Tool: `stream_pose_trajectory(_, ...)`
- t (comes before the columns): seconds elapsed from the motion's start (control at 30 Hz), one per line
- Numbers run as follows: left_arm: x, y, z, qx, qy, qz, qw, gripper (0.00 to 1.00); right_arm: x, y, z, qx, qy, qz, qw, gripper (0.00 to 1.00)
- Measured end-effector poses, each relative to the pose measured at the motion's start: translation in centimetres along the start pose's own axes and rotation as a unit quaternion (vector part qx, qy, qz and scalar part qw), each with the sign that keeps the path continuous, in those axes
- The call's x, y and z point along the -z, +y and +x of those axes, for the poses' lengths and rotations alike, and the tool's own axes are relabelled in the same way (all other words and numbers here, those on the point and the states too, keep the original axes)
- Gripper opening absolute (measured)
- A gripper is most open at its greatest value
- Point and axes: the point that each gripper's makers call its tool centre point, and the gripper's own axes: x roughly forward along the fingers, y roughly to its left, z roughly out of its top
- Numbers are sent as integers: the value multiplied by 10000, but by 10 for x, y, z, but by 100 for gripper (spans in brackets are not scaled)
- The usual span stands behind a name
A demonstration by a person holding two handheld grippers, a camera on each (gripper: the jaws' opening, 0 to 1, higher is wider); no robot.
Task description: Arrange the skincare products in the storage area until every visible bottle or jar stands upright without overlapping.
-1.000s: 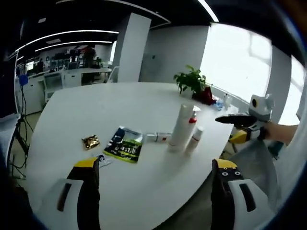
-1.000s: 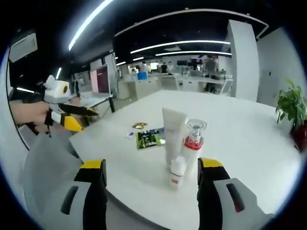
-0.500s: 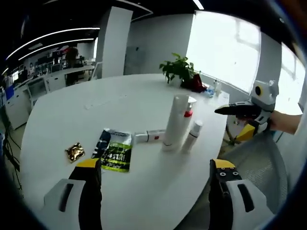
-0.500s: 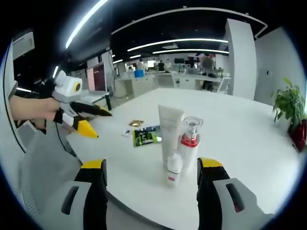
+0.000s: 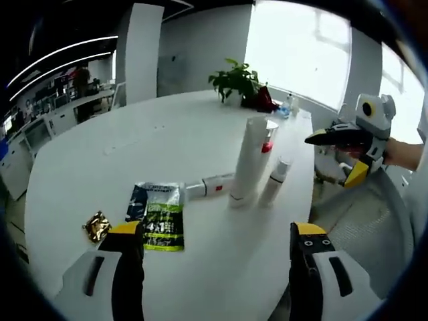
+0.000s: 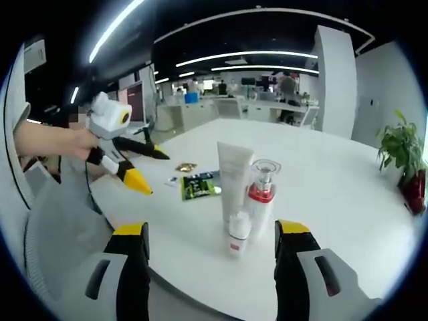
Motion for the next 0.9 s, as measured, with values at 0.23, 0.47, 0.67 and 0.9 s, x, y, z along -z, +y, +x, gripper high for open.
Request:
stream_pose_trajectory(0.23, 1, 10, 15, 111, 211, 217, 9995, 80, 2, -1, 1, 9, 68, 18, 10000, 76)
stream_pose_trajectory(0.47, 12, 23, 34, 248, 491, 524, 9971, 76, 4, -2, 2, 12, 108, 60, 9999, 76)
stream_pose_trajectory(0.67, 12, 30, 46, 346, 617, 779, 9944, 71, 5, -1, 2, 4, 150, 76, 9999, 76)
stream_pose_trajectory(0.9, 12, 33, 63, 479, 754, 1101, 9899, 67, 6, -3, 2, 44, 147, 113, 9998, 76)
